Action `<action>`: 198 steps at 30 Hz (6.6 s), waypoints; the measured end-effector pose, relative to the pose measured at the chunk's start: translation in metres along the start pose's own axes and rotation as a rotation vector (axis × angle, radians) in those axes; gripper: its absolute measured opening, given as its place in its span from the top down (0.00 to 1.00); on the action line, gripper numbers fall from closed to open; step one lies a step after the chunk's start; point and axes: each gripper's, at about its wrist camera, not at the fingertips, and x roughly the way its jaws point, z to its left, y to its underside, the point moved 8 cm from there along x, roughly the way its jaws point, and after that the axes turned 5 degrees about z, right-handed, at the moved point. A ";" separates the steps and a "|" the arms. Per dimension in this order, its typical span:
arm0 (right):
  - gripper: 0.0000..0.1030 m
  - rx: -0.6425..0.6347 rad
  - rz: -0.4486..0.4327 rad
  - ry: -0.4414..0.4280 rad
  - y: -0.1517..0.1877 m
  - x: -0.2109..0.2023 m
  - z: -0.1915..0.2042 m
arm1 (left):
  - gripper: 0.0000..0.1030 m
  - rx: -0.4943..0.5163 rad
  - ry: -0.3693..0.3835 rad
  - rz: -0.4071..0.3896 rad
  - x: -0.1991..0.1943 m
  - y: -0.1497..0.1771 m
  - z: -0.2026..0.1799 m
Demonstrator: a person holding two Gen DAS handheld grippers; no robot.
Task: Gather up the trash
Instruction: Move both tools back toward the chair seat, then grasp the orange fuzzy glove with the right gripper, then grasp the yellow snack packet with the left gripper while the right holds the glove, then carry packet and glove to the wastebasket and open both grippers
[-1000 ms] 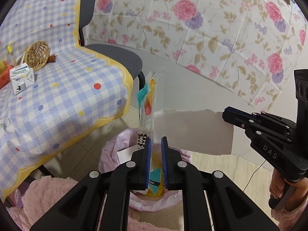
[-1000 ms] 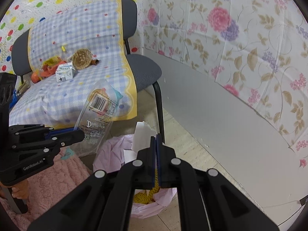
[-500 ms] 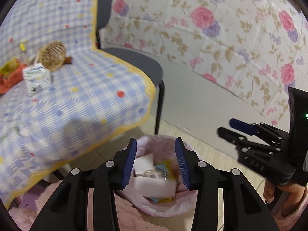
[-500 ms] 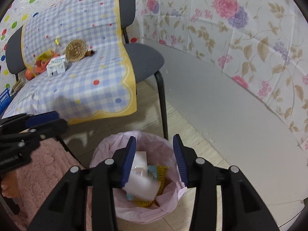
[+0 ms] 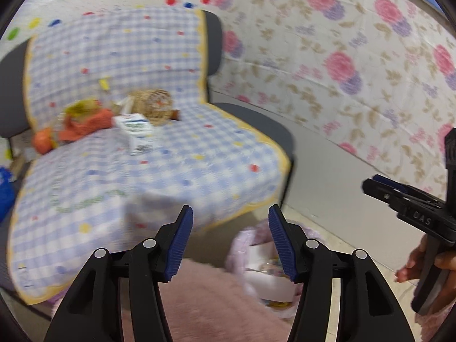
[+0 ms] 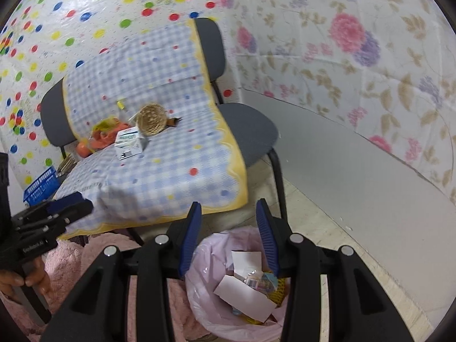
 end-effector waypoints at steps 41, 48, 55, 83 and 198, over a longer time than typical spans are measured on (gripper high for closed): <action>0.46 -0.326 -0.034 -0.205 -0.172 0.127 0.222 | 0.23 -0.124 -0.454 -0.099 -0.053 -0.129 0.261; 0.66 -0.320 0.020 -0.235 -0.190 0.185 0.261 | 0.23 -0.148 -0.501 -0.085 -0.014 -0.141 0.312; 0.57 -0.259 0.123 -0.278 -0.191 0.257 0.316 | 0.23 -0.218 -0.526 -0.054 0.022 -0.147 0.363; 0.93 -0.281 0.181 -0.183 -0.197 0.313 0.335 | 0.23 -0.077 -0.404 0.054 0.104 -0.134 0.341; 0.68 0.070 0.149 0.093 0.059 0.047 -0.059 | 0.41 -0.020 0.106 0.387 0.109 0.059 -0.086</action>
